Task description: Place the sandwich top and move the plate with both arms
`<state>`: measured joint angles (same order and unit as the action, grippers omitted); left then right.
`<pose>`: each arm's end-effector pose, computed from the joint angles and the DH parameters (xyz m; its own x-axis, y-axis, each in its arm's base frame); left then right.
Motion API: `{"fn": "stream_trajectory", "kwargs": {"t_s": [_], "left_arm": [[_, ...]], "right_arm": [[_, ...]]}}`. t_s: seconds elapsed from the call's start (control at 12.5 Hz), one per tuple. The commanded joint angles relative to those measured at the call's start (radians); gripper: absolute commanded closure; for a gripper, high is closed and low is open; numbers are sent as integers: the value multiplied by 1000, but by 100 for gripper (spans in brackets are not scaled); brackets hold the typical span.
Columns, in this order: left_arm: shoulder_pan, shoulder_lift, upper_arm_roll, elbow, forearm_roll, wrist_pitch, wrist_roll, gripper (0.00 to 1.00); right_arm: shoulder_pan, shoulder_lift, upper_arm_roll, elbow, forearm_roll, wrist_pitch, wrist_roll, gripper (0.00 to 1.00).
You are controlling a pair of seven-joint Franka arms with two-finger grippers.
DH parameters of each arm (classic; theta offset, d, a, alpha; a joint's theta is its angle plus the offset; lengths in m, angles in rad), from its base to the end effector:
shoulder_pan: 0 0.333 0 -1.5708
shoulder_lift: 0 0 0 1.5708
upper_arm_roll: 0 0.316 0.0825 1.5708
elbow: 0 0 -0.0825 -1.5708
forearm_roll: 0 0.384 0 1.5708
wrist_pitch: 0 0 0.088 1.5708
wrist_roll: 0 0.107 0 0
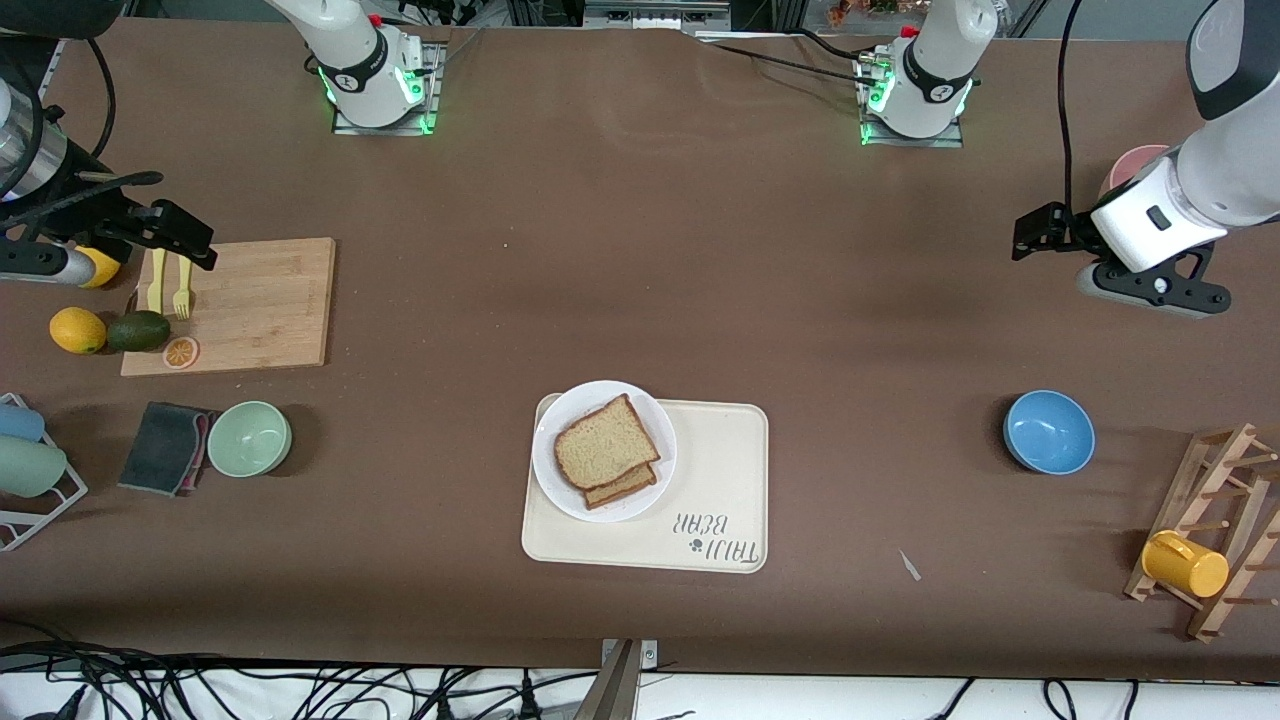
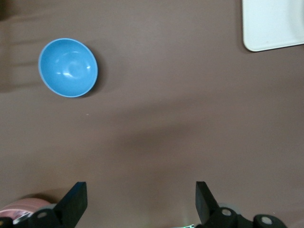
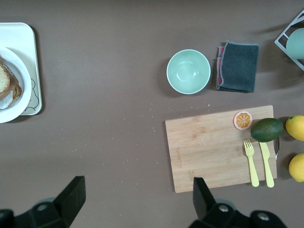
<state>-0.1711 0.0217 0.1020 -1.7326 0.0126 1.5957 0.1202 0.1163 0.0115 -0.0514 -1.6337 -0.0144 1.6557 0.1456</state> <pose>0.5507 -0.0373 0.5387 0.9694 -0.1873 -0.1584 -0.1890 -0.9820 0.0044 0.5632 0.0353 0.5957 0.9968 -0.0794 0.0126 -0.0795 -0.9967 0.0133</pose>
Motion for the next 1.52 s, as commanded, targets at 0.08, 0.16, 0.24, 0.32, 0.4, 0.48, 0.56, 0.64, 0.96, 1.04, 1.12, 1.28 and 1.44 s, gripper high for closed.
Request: {"fn": "stream_trajectory", "kwargs": {"t_s": [0.08,0.16,0.24,0.32,0.4,0.48,0.56,0.64,0.96,1.04,1.12,1.28,1.44], "left_arm": [[4,-23,-44,-18,77,62,-39,0],[15,-40,-44,-15,69,81,-36,0],[19,-42,-44,10,60,113,-45,0],[19,-43,-44,21,60,107,-45,0],[21,-46,-42,21,44,81,-39,0],[19,-46,-44,24,32,64,-54,0],[19,-45,-45,28,41,63,-79,0],[18,-42,-48,51,35,59,-115,0],[15,-16,-45,152,-2,-34,-194,0],[13,0,-57,189,-2,-87,-195,0],[13,6,-54,206,-2,-111,-192,0],[15,6,-38,206,-34,-109,-191,0],[15,9,-31,205,-42,-109,-191,0]], "right_arm": [[0,5,-1,23,2,-22,-11,0],[0,7,-1,23,2,-22,-12,0],[-3,5,-1,23,2,-22,-14,0],[-3,5,-1,23,2,-22,-14,0],[-3,5,-1,23,4,-22,-14,0],[-3,7,-1,23,4,-22,-15,0],[-3,5,-1,23,4,-22,-15,0],[-3,7,-1,23,4,-22,-15,0],[-3,5,-1,23,4,-22,-15,0],[-3,5,-1,23,4,-22,-15,0],[-3,7,-1,23,4,-22,-15,0],[-4,7,-1,23,4,-22,-15,0],[-4,7,-1,23,4,-22,-15,0]]}}
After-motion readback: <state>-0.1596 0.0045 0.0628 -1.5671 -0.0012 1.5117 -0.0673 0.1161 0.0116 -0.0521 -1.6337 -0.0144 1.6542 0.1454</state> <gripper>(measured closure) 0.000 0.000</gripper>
